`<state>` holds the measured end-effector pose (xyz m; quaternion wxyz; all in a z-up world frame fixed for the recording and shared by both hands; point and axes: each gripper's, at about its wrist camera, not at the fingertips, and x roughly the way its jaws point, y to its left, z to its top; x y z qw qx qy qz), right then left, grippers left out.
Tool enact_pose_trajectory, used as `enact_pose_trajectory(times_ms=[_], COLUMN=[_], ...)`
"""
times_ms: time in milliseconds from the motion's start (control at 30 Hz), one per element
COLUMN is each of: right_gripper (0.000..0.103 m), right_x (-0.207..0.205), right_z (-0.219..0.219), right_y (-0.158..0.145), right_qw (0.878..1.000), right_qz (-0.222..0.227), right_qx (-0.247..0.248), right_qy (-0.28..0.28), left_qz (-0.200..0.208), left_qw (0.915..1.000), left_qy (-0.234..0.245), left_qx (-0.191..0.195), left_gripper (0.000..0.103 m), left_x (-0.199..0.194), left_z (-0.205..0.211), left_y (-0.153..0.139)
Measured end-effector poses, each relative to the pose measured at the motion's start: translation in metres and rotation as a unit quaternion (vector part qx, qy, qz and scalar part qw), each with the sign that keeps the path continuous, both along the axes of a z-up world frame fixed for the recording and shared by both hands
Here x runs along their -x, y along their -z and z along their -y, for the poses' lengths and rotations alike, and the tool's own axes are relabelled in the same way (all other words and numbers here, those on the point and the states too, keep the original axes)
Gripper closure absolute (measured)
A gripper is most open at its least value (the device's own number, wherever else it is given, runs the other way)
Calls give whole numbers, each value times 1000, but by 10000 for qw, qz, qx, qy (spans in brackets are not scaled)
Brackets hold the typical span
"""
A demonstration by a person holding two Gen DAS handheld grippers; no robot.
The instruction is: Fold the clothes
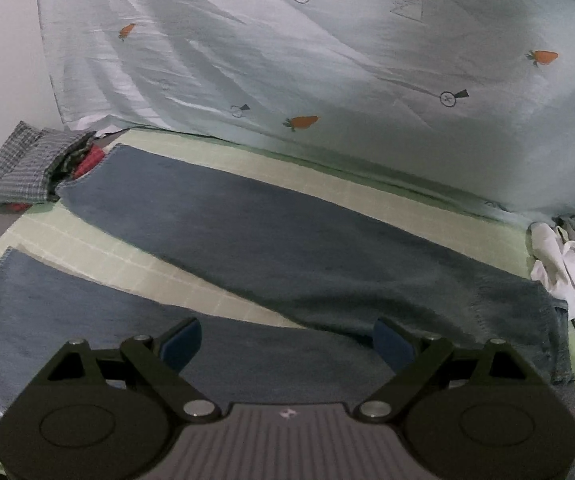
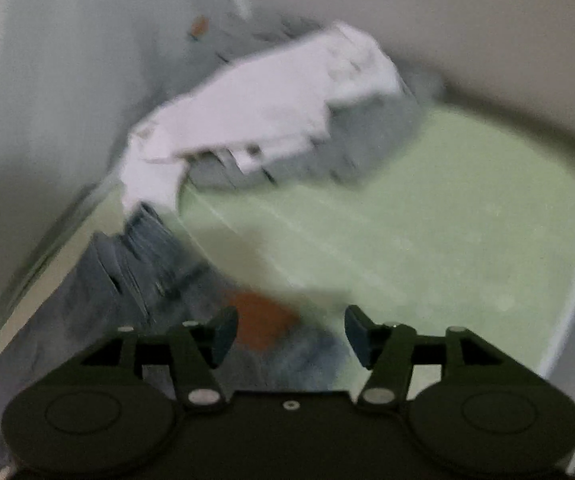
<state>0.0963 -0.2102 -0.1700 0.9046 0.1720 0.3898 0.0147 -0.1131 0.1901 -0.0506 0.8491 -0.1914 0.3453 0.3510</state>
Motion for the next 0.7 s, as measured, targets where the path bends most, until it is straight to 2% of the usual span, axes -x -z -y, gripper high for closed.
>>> enact_pose_trajectory(times_ms=[33,67,133,167,300,367,400,533,600,667,700], right_gripper=[45,54,67,68,67,55,53,53,71,90,91], right_x=[-9,-20,-47,-60,-118,-144,-155,-184,-191,-189,-190], right_z=[-3,-7,-18,-25,-62,-78,-86,-117,-125,-130,-132], right_y=[-2,-3,-3,-1,11,18,22,32,37,36,35], right_qw=[9998,9993,9974,9962,9893,9860,9846,9798,9753,9713,9701], right_qz=[114,189,209,206,182,111,73,-45,-80,125,213], right_qx=[42,48,-64,-120,-362,-523,-548,-280,-250,115,284], right_qy=[-158,-318,-688,-835,-1405,-1582,-1660,-1978,-2195,-2374,-2402], left_qz=[3,-12,-28,-34,-190,-309,-366,-590,-701,-790,-795], left_qw=[10000,10000,10000,9999,9996,9991,9989,9974,9964,9954,9952], left_qy=[-6,-31,-82,-108,-191,-238,-266,-374,-435,-524,-553], left_qx=[7,6,-23,-41,-108,-140,-151,-161,-185,-151,-127], left_gripper=[10,10,10,10,10,10,10,10,10,10,10], left_x=[-4,-9,-19,-24,-46,-54,-58,-69,-73,-75,-75], left_z=[1,3,4,5,5,4,3,-1,-4,-7,-9], left_y=[1,2,4,4,8,10,10,12,14,18,19])
